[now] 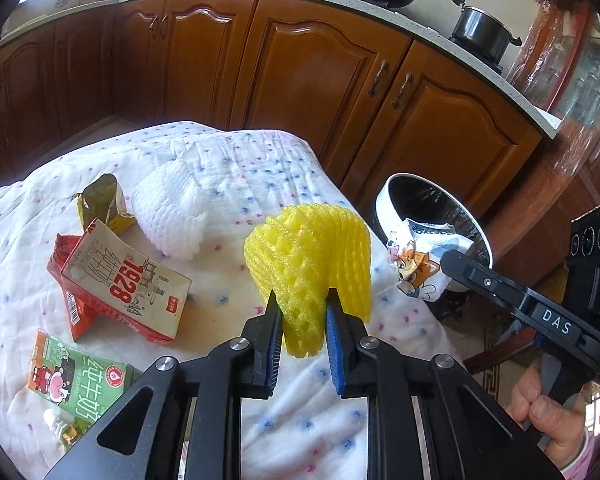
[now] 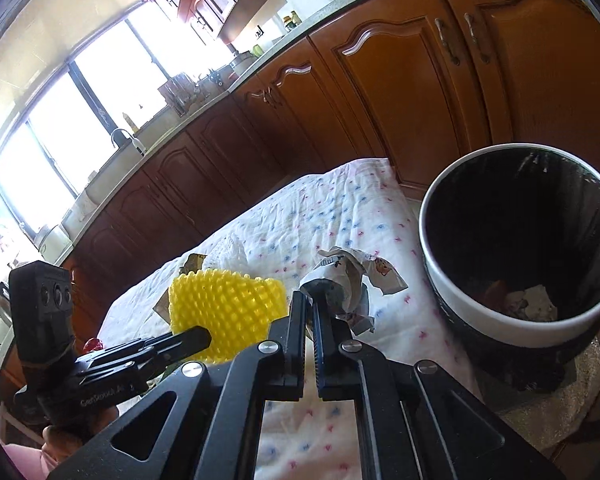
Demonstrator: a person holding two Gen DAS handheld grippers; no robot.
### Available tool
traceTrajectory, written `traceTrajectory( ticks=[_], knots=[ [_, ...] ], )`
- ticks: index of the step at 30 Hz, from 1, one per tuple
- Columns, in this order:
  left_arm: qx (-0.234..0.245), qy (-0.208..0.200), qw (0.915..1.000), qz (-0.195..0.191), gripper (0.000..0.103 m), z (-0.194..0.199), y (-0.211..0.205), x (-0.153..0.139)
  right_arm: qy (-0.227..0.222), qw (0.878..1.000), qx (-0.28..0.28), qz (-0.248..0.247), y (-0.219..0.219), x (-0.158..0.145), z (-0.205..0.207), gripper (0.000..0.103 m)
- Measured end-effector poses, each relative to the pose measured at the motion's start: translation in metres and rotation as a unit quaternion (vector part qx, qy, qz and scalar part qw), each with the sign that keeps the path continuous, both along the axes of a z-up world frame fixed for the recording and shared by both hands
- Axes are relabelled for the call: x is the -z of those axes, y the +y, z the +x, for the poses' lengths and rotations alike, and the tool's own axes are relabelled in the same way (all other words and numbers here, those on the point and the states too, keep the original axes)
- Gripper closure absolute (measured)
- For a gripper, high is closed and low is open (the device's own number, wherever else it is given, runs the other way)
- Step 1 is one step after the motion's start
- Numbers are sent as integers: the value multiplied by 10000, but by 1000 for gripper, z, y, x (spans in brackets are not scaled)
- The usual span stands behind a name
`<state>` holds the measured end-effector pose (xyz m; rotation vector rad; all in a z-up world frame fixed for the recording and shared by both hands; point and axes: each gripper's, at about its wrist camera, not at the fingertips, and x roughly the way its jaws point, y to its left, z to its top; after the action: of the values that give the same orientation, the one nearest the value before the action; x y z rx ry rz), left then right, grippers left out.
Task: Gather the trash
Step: 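Carry the yellow net and silver wrapper over the trash bin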
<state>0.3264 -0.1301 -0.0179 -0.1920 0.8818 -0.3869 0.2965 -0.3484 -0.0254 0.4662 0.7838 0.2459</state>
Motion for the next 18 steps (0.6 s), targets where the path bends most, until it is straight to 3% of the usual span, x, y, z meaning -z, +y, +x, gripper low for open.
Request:
traceTrajectory(
  ticks=[18],
  knots=[
    [606,-235,9979,38,85,0,-55,-23,-144,9979,592,-230,-55,-24,-48,100]
  ],
)
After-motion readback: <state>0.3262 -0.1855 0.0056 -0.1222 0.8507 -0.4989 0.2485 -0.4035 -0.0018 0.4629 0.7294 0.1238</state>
